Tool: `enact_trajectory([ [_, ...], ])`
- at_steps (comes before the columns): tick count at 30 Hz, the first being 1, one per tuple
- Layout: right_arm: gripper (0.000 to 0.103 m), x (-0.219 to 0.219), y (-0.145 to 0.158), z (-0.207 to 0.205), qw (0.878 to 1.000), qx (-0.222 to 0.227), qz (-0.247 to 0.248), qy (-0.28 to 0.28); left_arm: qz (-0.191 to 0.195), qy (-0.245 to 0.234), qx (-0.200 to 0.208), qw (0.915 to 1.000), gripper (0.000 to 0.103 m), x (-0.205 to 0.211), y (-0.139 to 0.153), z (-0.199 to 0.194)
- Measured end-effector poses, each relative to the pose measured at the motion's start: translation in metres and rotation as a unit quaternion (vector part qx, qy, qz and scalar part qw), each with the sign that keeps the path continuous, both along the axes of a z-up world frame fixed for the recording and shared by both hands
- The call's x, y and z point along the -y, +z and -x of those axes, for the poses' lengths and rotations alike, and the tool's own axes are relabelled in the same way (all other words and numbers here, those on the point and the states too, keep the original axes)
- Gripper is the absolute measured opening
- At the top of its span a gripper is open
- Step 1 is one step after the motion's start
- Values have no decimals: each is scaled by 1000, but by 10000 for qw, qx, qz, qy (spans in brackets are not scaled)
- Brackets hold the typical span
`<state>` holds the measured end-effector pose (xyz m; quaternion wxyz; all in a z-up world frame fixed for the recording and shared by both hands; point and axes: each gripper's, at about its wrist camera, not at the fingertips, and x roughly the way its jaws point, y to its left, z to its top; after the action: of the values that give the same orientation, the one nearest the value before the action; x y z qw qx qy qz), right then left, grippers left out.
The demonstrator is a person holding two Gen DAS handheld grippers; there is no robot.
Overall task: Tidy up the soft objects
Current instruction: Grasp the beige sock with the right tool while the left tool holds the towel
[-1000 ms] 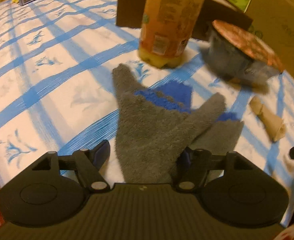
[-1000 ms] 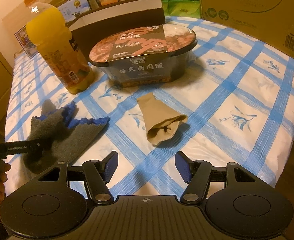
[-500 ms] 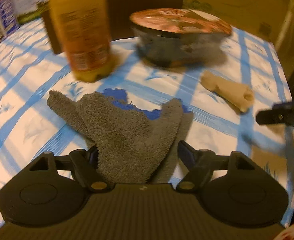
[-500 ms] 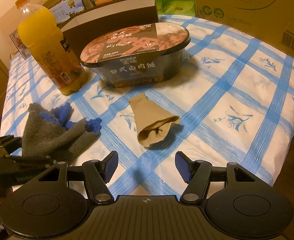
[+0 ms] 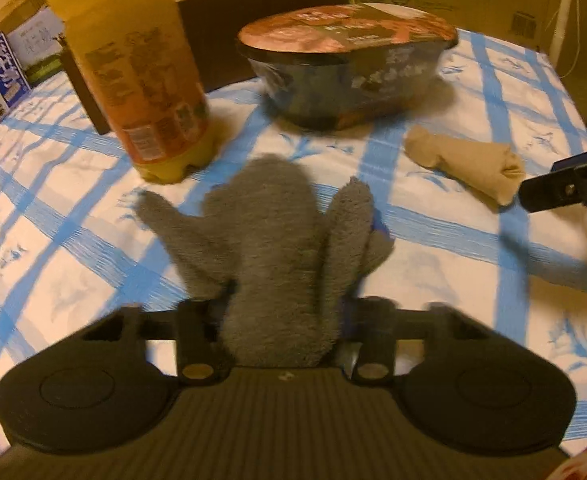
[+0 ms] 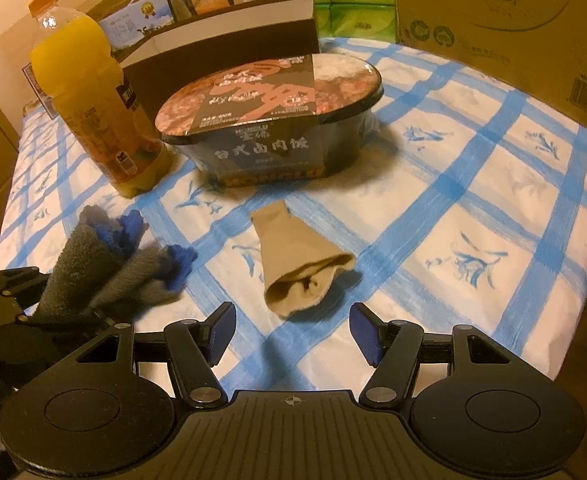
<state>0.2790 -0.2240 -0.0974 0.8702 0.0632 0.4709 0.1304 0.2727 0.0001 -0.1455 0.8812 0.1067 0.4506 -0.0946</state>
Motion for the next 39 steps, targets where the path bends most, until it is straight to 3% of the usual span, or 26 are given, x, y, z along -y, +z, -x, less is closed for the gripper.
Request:
enact_trajectory([
  [5, 63, -2, -3, -10, 9998, 145, 62, 91, 3, 218, 43, 9998, 22, -21, 7, -7],
  [9, 63, -6, -9, -20, 9994, 214, 227, 166, -253, 597, 209, 9977, 22, -39, 16, -11],
  [21, 62, -19, -27, -39, 9966, 366, 637, 383, -299, 1385, 257, 9896, 22, -98, 39, -9],
  [23, 48, -21, -29, -38, 9956, 415, 704, 460, -291, 1426, 262, 9890, 22, -100, 41, -6],
  [24, 33, -22, -31, -39, 9952, 381, 735, 515, -289, 1435, 262, 9889, 22, -101, 42, -5],
  [25, 25, -22, -32, -39, 9951, 322, 751, 563, -295, 1446, 259, 9887, 22, -102, 42, -5],
  [28, 14, -21, -31, -34, 9949, 404, 721, 575, -310, 1479, 259, 9882, 22, -104, 43, -2],
  [39, 10, -16, 6, -14, 9942, 734, 346, 711, -268, 1580, 369, 9864, 22, -118, 55, 7],
])
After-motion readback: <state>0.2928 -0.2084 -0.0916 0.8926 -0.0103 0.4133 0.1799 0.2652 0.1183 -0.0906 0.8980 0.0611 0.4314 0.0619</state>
